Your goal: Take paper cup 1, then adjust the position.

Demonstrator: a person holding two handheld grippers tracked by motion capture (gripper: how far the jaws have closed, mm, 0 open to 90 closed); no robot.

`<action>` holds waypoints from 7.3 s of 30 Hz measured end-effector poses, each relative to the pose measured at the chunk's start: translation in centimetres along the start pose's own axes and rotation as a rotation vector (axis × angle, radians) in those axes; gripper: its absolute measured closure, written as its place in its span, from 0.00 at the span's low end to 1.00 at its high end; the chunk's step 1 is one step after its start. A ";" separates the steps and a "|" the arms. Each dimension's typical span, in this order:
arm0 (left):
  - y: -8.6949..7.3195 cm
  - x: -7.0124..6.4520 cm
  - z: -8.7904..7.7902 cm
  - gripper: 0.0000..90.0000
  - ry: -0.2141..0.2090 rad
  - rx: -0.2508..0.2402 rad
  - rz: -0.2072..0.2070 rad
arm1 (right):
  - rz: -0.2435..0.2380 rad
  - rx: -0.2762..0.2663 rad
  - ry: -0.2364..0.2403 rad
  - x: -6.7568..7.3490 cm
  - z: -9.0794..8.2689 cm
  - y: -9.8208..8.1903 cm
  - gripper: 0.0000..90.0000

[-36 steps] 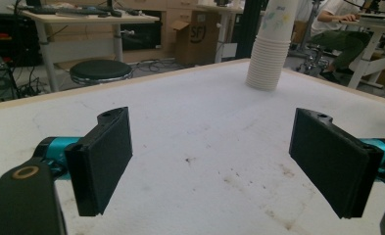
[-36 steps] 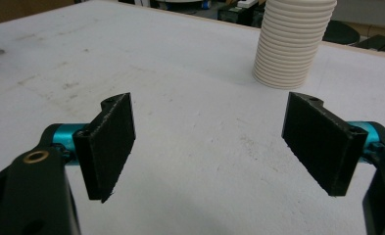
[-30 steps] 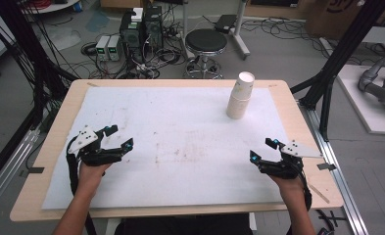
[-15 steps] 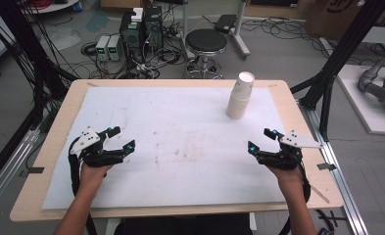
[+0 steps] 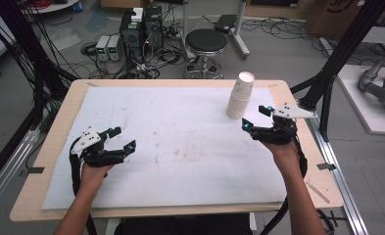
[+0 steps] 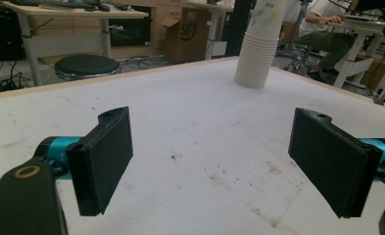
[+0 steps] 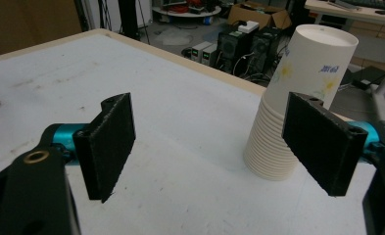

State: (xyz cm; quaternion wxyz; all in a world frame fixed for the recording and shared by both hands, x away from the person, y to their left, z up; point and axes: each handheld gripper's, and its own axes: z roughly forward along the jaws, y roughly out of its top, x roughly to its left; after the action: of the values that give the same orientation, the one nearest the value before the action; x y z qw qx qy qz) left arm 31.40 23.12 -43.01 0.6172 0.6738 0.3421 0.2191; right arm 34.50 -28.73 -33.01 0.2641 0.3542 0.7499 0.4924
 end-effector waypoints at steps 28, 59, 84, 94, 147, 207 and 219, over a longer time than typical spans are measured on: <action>-0.4 0.0 0.6 0.18 -0.022 0.019 -0.011 | 0.071 0.173 -0.128 -7.8 8.1 5.4 0.23; -0.5 0.3 0.7 0.18 -0.022 0.019 -0.026 | 0.122 0.252 -0.126 -9.4 12.8 6.5 0.37; -0.4 0.1 0.6 0.18 -0.027 0.009 -0.024 | 0.066 0.073 -0.098 -8.2 5.7 11.6 0.39; -0.2 -0.2 0.8 0.18 -0.043 0.008 -0.031 | 0.006 0.072 -0.005 -6.0 2.5 10.6 0.40; 0.3 -3.0 2.3 0.17 -0.233 -0.002 0.056 | -0.065 0.089 0.318 4.4 2.5 -1.6 0.38; 0.9 -10.6 10.5 0.25 -0.615 0.132 0.180 | -0.119 0.095 0.616 11.5 5.7 -0.8 0.39; 1.5 -10.5 10.2 0.36 -0.598 0.204 0.238 | -0.111 0.116 0.611 11.3 5.9 -0.9 0.23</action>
State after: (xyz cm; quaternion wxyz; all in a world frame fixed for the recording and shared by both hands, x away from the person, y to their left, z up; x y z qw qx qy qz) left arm 31.96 8.54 -41.62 0.5899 0.8017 0.0849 0.0468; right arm 31.71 -16.77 -36.58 0.0325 0.1631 0.8396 0.5172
